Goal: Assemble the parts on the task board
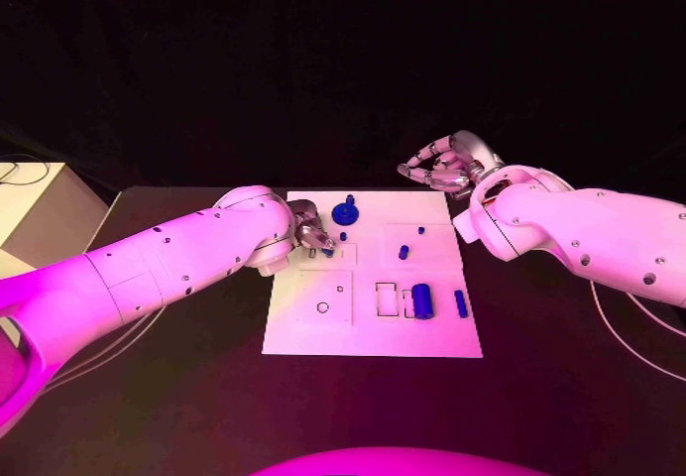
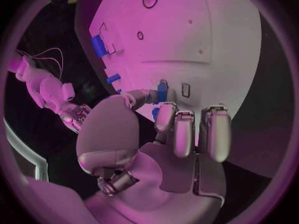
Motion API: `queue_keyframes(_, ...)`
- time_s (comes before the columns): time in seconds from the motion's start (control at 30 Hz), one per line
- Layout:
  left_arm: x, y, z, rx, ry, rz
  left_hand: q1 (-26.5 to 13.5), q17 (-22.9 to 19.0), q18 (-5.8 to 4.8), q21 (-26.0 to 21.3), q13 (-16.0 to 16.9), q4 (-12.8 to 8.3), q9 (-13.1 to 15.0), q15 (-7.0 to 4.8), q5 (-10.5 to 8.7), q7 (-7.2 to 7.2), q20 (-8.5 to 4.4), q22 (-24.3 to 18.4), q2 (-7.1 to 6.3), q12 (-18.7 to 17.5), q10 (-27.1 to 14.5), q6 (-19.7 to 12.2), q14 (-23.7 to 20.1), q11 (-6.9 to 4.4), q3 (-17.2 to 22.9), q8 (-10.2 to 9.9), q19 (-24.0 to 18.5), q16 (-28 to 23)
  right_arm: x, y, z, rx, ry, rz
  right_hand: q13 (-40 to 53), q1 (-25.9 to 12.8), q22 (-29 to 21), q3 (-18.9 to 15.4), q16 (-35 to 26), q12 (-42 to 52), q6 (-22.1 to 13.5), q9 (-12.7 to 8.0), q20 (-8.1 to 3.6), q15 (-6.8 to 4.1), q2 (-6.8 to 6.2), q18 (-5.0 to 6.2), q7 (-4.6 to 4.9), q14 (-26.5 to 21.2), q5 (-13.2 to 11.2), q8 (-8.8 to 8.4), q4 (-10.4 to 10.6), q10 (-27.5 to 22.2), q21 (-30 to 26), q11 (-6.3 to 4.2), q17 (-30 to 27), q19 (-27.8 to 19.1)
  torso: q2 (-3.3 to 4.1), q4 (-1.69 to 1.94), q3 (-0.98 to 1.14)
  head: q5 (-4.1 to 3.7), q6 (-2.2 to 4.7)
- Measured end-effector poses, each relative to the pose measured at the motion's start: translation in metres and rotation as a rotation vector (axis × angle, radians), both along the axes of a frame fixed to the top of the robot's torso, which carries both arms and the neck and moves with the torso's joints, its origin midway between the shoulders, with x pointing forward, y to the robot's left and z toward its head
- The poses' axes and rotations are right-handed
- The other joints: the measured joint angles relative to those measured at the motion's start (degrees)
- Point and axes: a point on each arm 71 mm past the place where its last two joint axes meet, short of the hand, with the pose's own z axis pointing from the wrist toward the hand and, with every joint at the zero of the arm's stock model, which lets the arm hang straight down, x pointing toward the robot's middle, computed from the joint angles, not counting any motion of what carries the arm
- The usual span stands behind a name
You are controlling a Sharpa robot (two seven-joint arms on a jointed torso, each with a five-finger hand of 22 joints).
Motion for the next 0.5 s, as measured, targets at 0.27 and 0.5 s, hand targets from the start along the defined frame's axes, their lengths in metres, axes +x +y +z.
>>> queue_keyframes(0.27,-0.0001,0.0001,0.0003,0.007,-0.001,-0.006,0.0,0.0,0.0,0.0,0.0,0.0,0.0,-0.06,-0.01,0.0,0.0,0.0,0.0,0.0,0.0,0.0,0.06,0.01,0.0,0.23,0.0,0.0,-0.0001,0.0001,0.0,0.0,0.001,0.001,-0.01,0.0,0.0,0.0,0.0,0.0,0.0,0.0,0.0,0.0,0.0,0.0,0.0,0.0,0.0,0.0,0.0,0.0,0.0,0.0,0.0,0.0,0.02,-0.01,0.0,-0.01,-0.15)
queue_keyframes(0.5,-0.0004,-0.0004,0.0006,0.013,-0.001,-0.012,0.0,0.0,0.0,0.0,0.0,0.0,0.0,-0.06,-0.02,0.0,0.0,0.0,0.0,0.0,-0.01,0.0,0.06,0.01,0.0,0.23,0.0,0.0,-0.0001,0.0002,-0.0001,0.0,0.001,0.001,-0.01,0.0,-0.01,0.0,0.0,0.0,0.0,0.0,0.0,0.0,0.0,0.0,0.0,0.0,0.0,0.0,0.0,0.0,0.0,0.0,-0.01,0.0,0.04,0.0,0.0,-0.01,-0.29)
